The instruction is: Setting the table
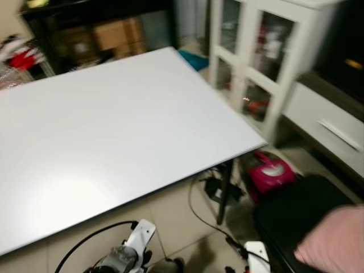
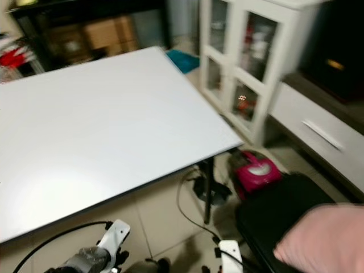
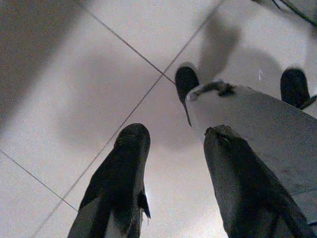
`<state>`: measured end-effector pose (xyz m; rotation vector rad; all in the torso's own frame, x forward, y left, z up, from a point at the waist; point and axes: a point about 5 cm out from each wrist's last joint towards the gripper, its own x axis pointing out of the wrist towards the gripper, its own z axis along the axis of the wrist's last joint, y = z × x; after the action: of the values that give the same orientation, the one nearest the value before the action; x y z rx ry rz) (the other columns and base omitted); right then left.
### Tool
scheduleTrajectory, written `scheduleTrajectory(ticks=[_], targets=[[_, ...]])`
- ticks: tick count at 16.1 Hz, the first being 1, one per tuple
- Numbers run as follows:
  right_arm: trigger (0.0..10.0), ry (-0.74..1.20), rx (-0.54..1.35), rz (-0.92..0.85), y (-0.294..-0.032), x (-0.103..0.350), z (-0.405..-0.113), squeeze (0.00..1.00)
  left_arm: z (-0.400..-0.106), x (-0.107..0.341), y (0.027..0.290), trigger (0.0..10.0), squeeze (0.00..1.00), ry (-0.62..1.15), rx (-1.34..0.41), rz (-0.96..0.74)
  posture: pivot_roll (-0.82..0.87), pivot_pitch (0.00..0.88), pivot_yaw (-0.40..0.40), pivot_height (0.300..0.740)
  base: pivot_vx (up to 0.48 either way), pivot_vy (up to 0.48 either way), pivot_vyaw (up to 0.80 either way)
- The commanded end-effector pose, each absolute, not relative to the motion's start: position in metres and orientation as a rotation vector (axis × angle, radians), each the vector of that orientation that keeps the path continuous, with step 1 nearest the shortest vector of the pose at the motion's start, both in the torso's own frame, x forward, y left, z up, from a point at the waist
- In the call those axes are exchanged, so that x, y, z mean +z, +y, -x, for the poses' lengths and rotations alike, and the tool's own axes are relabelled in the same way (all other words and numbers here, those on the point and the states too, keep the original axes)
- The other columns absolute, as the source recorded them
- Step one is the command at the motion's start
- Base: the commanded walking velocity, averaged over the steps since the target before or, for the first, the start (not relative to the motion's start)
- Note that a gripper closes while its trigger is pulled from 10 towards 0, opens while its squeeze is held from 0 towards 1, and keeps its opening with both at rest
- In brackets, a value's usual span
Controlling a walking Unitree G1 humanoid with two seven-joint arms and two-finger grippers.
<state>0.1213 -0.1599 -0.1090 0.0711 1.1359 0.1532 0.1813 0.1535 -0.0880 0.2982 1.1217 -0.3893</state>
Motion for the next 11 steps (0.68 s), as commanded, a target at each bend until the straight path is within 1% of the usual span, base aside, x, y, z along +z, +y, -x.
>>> scheduleTrajectory(ticks=[1,3,5,7,8,9,11], targets=[[10.0,1.183,0.151,-0.077,-0.154,-0.114,-0.108,0.00,-0.180,-0.088,0.160,10.0,0.00,1.116,-0.360,-0.288,0.11,0.000,0.084,0.727,0.000,0.000,0.80],[10.0,1.180,0.143,-0.075,-0.145,-0.114,-0.110,0.00,-0.181,-0.088,0.163,10.0,0.00,1.109,-0.331,-0.266,0.12,0.000,0.085,0.727,0.000,0.000,0.80],[10.0,1.174,0.150,-0.074,-0.123,-0.112,-0.117,0.00,-0.183,-0.087,0.166,10.0,0.00,1.112,-0.310,-0.282,0.12,0.000,0.080,0.727,0.000,0.000,0.80],[10.0,1.173,0.151,-0.073,-0.121,-0.111,-0.119,0.00,-0.183,-0.087,0.167,10.0,0.00,1.114,-0.304,-0.278,0.12,0.000,0.078,0.727,0.000,0.000,0.80],[10.0,1.169,0.147,-0.063,-0.122,-0.110,-0.125,0.00,-0.183,-0.087,0.167,10.0,0.00,1.115,-0.293,-0.270,0.12,0.000,0.074,0.727,0.000,0.000,0.80],[10.0,1.163,0.139,-0.053,-0.129,-0.108,-0.133,0.00,-0.183,-0.087,0.168,10.0,0.00,1.119,-0.285,-0.266,0.12,0.000,0.073,0.727,0.000,0.000,0.80],[10.0,1.159,0.135,-0.049,-0.133,-0.106,-0.138,0.00,-0.183,-0.087,0.168,10.0,0.00,1.119,-0.267,-0.246,0.12,0.000,0.073,0.727,0.000,0.000,0.80]])
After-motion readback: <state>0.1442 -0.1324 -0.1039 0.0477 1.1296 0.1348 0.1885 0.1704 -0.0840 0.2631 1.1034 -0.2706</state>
